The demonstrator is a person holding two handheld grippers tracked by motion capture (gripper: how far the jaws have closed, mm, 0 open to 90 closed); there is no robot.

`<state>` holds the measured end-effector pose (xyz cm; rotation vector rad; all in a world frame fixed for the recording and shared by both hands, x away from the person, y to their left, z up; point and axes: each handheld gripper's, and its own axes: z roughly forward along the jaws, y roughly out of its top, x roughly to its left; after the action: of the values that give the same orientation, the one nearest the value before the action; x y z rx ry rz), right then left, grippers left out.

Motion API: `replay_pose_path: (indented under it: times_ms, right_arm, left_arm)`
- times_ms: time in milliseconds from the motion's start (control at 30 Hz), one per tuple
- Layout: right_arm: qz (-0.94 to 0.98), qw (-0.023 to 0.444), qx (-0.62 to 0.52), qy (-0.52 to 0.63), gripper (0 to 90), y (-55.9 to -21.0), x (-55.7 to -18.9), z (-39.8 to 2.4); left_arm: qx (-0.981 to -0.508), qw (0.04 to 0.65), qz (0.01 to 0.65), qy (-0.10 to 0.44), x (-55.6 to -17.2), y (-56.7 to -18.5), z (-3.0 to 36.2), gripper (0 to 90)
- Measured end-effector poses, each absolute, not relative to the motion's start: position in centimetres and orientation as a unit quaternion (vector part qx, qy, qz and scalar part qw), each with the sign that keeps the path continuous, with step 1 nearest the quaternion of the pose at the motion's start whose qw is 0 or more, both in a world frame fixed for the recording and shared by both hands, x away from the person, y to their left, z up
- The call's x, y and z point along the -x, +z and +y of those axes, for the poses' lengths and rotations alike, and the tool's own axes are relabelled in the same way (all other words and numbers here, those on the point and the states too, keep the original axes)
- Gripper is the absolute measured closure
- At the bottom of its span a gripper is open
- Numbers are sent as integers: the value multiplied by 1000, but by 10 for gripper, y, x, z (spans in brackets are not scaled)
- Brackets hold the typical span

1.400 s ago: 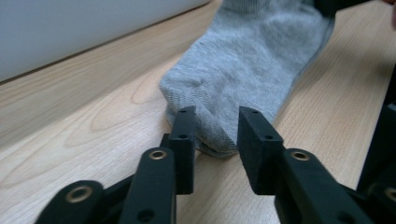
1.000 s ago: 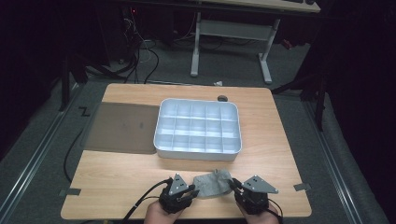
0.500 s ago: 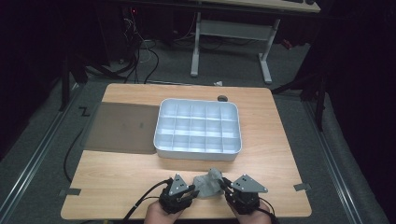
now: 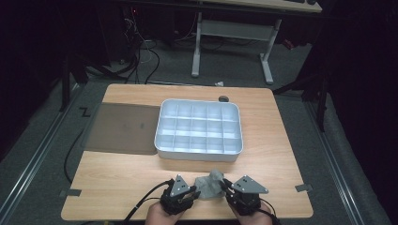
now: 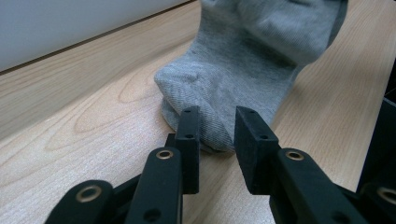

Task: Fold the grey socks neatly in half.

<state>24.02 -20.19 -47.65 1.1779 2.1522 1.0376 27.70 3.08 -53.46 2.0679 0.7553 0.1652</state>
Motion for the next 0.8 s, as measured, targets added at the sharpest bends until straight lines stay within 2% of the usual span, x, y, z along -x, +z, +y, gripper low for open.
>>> replay_pose_path:
  times_ms: [333,467,567,667,800]
  right_arm:
    - [806,221,-404,371,812,-485,-248,-174]
    - [812,215,-401,367,805,-490,-251,-169]
    - [812,207,-401,370,748,-492,-251,-168]
    - [809,196,-400,383,646,-490,-251,-168]
    - [796,205,-401,404,635,-479,-244,-177]
  left_arm:
    - [-837,451,304,63,-277,-535,31,719]
    - [-834,457,303,59,-277,-533,34,677]
    - [-825,469,312,56,-277,-530,40,668]
    - [-822,471,314,58,-278,-529,43,669]
    - [-821,472,317,61,-278,-529,45,671]
